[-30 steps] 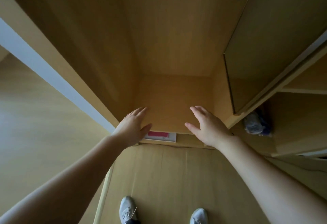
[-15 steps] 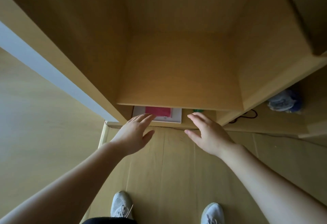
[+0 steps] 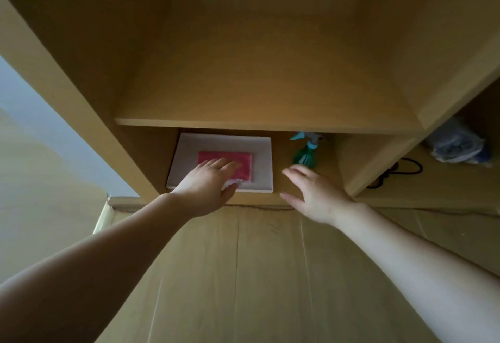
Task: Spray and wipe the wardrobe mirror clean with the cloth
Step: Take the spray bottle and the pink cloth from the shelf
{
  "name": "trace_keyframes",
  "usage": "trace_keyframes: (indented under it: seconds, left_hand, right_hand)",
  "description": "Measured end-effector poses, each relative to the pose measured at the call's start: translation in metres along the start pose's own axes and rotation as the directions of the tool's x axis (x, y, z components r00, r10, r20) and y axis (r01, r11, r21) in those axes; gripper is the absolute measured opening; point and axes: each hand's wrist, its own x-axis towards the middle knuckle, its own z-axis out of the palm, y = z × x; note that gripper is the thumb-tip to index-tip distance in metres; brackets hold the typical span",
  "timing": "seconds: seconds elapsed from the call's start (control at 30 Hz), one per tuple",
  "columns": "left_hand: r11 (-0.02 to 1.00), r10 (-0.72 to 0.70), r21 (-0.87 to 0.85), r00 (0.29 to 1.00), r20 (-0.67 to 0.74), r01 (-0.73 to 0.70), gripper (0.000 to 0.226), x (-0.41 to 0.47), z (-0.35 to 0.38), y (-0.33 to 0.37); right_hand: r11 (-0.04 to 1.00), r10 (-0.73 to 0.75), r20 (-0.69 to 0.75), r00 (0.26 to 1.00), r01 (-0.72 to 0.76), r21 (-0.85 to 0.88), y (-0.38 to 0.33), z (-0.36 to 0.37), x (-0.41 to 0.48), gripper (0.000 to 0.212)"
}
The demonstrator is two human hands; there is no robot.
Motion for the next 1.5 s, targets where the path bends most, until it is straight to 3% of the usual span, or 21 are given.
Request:
trace_keyframes:
  seconds: [0.4, 0.7, 0.8, 1.0, 1.17, 1.33, 1.5]
  left_hand:
    - [0.999, 0.023, -0.038, 0.996, -0.081, -0.026, 0.055, 0.022, 0.036, -0.009]
    - [0.999, 0.042, -0.014, 0.994, -0.098, -0.043, 0.056, 0.025, 0.051, -0.013]
    - [0.999, 0.051, -0.005, 0.992, -0.112, -0.051, 0.056, 0.023, 0.053, -0.012]
    - [0.995, 0.095, 0.007, 0.988, -0.118, -0.095, 0.056, 0.021, 0.057, -0.004]
    - [0.993, 0.119, 0.033, 0.986, -0.117, -0.116, 0.056, 0.02, 0.062, -0.004]
    - [0.991, 0.13, 0.022, 0.987, -0.096, -0.128, 0.057, 0.021, 0.064, -0.003]
    - [0.99, 0.141, 0.006, 0.986, -0.089, -0.141, 0.058, 0.02, 0.061, 0.004]
  right_hand:
    - [0.989, 0.143, -0.131, 0.981, -0.137, 0.058, 0.049, 0.043, 0.018, 0.06]
    - [0.935, 0.328, -0.237, 0.915, -0.35, -0.055, 0.097, 0.047, 0.07, 0.081]
    - [0.931, 0.319, -0.259, 0.911, -0.353, -0.096, 0.108, 0.056, 0.082, 0.085]
    - [0.927, 0.353, -0.306, 0.884, -0.376, -0.018, 0.113, 0.064, 0.103, 0.08]
    - [0.885, 0.354, -0.426, 0.833, -0.445, -0.135, 0.115, 0.064, 0.111, 0.07]
    - [0.913, 0.338, -0.491, 0.803, -0.407, -0.038, 0.111, 0.068, 0.109, 0.055]
    - [0.961, 0.211, -0.483, 0.85, -0.27, -0.056, 0.102, 0.075, 0.1, 0.047]
